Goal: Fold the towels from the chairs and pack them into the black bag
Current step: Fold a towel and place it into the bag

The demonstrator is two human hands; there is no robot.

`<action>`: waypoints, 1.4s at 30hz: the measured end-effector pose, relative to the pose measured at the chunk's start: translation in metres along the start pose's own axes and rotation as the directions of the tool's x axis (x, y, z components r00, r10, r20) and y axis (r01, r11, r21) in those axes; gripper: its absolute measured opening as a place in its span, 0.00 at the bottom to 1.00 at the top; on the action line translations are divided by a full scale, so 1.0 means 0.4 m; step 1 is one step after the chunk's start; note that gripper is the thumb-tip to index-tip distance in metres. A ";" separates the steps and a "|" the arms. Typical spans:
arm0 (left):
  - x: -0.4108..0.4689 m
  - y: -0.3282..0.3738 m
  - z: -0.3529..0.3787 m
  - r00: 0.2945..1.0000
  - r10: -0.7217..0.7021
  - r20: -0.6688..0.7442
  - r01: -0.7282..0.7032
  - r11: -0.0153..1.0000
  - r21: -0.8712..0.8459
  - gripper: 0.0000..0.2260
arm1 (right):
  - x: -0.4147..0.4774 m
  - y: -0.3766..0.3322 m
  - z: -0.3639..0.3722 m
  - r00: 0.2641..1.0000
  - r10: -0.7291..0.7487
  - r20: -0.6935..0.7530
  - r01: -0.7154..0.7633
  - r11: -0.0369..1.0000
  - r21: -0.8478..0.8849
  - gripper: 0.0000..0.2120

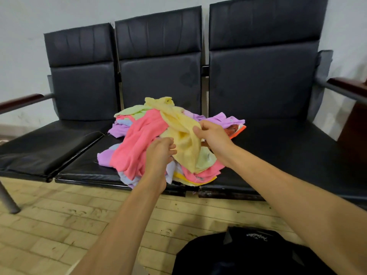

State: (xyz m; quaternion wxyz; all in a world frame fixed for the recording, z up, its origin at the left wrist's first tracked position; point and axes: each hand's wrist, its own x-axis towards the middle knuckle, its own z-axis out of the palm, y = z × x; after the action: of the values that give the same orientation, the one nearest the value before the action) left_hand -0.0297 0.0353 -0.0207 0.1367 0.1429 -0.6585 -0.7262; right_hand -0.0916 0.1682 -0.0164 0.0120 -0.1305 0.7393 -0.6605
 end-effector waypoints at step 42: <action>-0.316 -0.137 0.221 0.644 -0.150 0.750 0.264 0.964 -0.034 0.11 | -0.440 0.232 -0.333 0.792 0.599 0.118 -0.565 0.646 0.513 0.28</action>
State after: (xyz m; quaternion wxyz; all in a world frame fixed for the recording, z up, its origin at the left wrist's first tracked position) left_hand 0.0519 0.1705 -0.0637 -0.2168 -0.1000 -0.5834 -0.7763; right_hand 0.0367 0.3433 -0.1177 0.2354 0.1429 0.5330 -0.8001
